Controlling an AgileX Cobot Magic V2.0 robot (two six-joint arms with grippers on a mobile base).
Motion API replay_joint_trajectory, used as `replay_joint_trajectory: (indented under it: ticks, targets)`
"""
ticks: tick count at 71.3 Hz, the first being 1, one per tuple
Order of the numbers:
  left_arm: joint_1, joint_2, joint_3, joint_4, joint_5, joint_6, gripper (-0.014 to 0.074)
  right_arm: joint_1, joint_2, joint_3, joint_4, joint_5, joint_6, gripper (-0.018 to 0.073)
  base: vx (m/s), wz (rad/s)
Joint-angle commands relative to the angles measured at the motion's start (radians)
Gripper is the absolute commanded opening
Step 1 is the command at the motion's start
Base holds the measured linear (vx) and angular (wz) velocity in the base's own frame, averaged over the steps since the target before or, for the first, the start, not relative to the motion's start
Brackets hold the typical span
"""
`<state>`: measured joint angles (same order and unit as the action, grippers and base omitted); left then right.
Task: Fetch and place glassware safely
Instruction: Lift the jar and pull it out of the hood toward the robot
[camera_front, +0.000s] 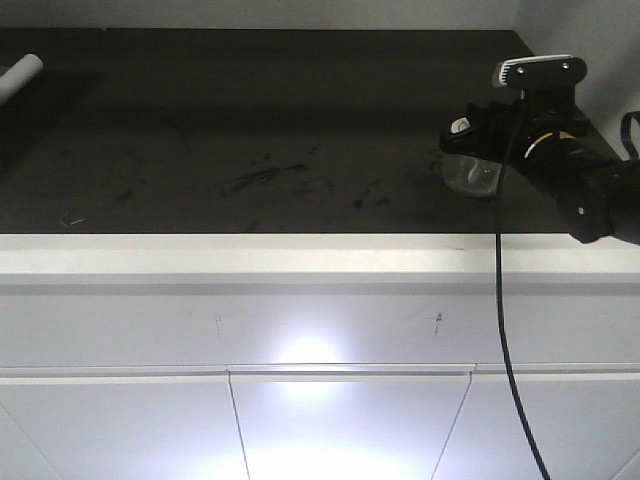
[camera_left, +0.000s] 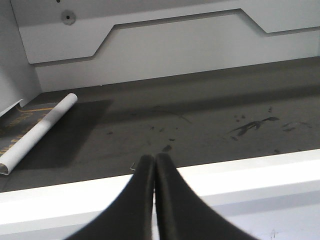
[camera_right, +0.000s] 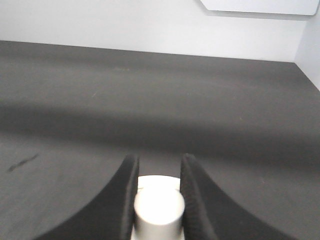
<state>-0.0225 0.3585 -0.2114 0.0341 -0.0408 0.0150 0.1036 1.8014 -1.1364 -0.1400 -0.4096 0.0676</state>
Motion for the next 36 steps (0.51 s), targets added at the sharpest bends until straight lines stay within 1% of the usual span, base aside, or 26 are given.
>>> replay_joint_trajectory:
  ticks: [1,7,21,36]
  targets:
    - [-0.003,0.005,-0.03,-0.01,-0.082,-0.007,-0.0007,0.016,-0.155,0.075,-0.008,-0.113,-0.006,-0.0004,0.0,0.0]
    - [-0.003,0.005,-0.03,-0.01,-0.082,-0.007,-0.0007,0.044,-0.249,0.18,-0.014,-0.113,-0.006,-0.0003,0.0,0.0]
    - [-0.003,0.005,-0.03,-0.01,-0.082,-0.007,-0.0007,0.149,-0.444,0.394,-0.027,-0.129,-0.006,-0.0003,0.0,0.0]
    - [-0.003,0.005,-0.03,-0.01,-0.079,-0.007,-0.0007,0.29,-0.607,0.521,-0.027,-0.129,-0.006,-0.0003,0.0,0.0]
